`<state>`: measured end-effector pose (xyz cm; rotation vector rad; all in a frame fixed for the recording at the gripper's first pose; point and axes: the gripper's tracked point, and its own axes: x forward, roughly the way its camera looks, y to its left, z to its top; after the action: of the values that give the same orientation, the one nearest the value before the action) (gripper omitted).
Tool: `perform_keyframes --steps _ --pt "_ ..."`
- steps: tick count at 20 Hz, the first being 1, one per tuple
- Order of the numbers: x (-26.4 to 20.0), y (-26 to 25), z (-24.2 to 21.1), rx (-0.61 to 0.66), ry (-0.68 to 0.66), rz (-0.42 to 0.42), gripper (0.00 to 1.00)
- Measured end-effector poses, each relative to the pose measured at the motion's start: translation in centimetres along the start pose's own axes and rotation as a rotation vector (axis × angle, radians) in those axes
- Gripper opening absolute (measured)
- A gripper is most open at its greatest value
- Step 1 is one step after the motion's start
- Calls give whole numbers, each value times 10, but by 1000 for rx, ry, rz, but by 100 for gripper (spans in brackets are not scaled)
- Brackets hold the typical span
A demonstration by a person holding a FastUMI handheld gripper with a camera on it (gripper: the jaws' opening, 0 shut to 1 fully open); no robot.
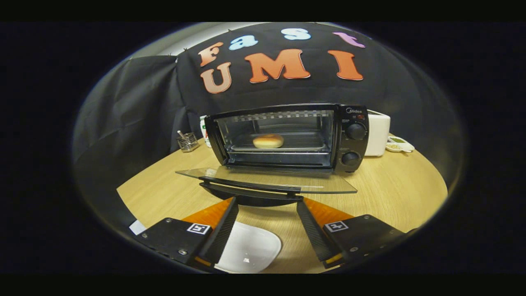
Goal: Open the toaster oven, put the food inside, and close the toaster oven door.
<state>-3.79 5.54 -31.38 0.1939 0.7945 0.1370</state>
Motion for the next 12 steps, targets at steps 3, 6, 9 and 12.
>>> perform_keyframes --steps 3,6,9,12 --pt "1 1 19 54 -30 34 85" --pt "4 2 43 37 -81 40 84" --pt "8 1 65 54 -120 53 85" --pt "18 0 87 102 -161 89 85"
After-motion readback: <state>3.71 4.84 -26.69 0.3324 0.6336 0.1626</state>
